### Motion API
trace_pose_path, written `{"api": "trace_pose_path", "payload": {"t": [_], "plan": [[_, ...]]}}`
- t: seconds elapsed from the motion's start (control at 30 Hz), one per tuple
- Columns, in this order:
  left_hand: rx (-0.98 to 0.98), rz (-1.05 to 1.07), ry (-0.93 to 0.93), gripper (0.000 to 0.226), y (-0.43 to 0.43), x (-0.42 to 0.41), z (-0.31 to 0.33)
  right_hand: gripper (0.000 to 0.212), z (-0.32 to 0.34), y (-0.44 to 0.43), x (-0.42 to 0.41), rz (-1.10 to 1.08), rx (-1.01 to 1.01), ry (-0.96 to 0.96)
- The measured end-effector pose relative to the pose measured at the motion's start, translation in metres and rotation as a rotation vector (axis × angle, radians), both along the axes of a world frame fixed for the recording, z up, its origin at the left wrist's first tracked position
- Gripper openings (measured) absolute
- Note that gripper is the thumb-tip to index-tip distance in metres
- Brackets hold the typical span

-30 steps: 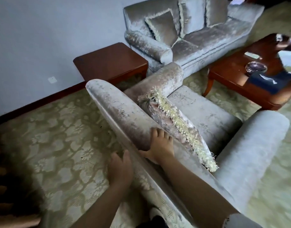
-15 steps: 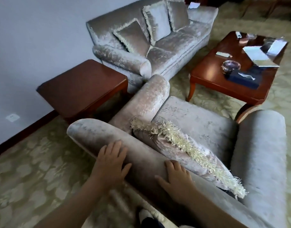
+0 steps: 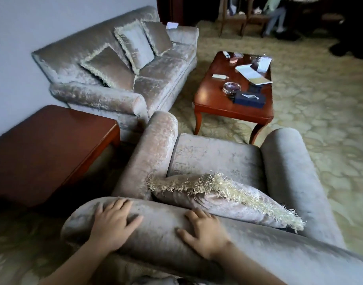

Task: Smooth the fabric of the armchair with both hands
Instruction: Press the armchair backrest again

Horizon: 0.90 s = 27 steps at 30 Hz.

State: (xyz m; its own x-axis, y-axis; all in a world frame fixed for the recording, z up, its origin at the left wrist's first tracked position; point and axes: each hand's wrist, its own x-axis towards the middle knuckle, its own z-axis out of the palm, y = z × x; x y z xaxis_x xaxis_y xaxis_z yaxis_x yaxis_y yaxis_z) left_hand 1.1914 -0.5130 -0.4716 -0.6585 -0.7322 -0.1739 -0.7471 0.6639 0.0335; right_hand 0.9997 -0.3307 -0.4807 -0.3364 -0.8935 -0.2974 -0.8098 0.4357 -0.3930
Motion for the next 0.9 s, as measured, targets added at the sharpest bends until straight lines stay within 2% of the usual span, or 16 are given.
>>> {"api": "trace_pose_path", "payload": {"t": [0.1,0.23,0.33,0.43,0.53,0.63,0.73,0.8,0.9], "plan": [[0.053,-0.073,-0.019,0.089,-0.011,0.004,-0.005,0.069,0.001,-0.004,0.004,-0.141,0.017,0.037],[0.069,-0.178,0.056,0.081,-0.025,0.002,-0.005,0.055,0.004,-0.010,0.013,-0.317,0.023,0.071],[0.073,-0.210,-0.027,0.080,-0.030,0.000,-0.008,0.042,0.007,-0.012,0.011,-0.441,0.009,0.069],[0.058,-0.221,-0.049,0.068,-0.035,0.002,-0.014,0.032,0.002,-0.011,0.013,-0.565,-0.010,0.060],[0.086,-0.222,-0.074,0.066,-0.040,0.002,-0.015,0.023,-0.002,0.002,0.004,-0.700,-0.044,0.033],[0.118,-0.111,-0.105,0.063,-0.049,-0.005,-0.013,0.024,-0.005,0.044,-0.033,-0.743,0.078,0.112],[0.176,0.099,-0.235,0.065,-0.064,-0.023,-0.009,0.028,-0.008,0.108,-0.087,-0.825,0.231,0.213],[0.209,0.256,-0.336,0.070,-0.075,-0.034,-0.009,0.039,-0.010,0.148,-0.119,-0.880,0.341,0.233],[0.257,0.487,-0.382,0.077,-0.102,-0.034,-0.022,0.052,-0.008,0.191,-0.150,-0.996,0.469,0.231]]}}
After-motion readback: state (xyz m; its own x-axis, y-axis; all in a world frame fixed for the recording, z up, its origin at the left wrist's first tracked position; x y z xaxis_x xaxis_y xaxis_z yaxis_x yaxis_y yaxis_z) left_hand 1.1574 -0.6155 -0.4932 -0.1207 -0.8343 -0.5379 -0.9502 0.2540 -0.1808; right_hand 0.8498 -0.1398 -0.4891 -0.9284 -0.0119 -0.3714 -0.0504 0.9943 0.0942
